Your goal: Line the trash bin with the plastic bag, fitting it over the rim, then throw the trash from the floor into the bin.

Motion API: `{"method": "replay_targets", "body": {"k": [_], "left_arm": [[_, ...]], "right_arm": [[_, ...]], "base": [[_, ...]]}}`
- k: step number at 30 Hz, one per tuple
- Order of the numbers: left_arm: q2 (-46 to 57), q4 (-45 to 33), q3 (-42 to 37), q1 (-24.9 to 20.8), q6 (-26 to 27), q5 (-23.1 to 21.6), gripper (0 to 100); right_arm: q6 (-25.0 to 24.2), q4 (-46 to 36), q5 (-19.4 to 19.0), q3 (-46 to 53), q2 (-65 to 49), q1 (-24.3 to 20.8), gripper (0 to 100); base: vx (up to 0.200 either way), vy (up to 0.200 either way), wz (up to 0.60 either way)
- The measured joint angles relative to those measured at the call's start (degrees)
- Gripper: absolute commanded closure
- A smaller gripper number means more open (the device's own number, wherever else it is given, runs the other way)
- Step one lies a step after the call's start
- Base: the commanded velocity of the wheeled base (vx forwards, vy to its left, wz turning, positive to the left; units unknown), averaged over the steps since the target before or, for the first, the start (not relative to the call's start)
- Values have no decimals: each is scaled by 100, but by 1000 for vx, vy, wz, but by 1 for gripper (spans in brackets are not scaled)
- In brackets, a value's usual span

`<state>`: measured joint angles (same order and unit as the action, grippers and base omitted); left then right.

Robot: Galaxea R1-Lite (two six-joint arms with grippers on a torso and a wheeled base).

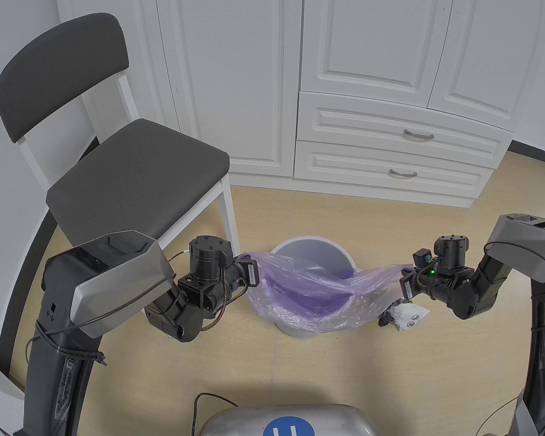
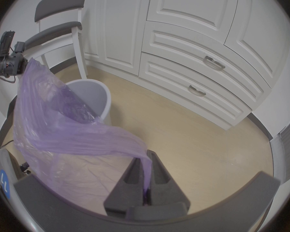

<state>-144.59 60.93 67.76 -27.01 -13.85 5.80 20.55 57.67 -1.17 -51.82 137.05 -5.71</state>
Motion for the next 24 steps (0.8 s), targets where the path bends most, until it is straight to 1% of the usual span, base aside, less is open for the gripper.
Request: {"method": "replay_targets", "body": {"k": [9,15,19,24], "left_arm": [[-288,-121,379,100,-11,2,100],[-433,-145,471,98,-44,7,100],[-456,-173,427,94,-27,21,100],[-232,-638,145,130,52,-80,100]], "right_arm": [[9,-45,38,-285,308,177,100],[9,-44,41,-350,402,196,100],[73,-33,41,-355,433,238,100],[352,-9,39,-267,411,312,100]], "base": [[0,0,0],[0,0,0],[0,0,0],[0,0,0]]}}
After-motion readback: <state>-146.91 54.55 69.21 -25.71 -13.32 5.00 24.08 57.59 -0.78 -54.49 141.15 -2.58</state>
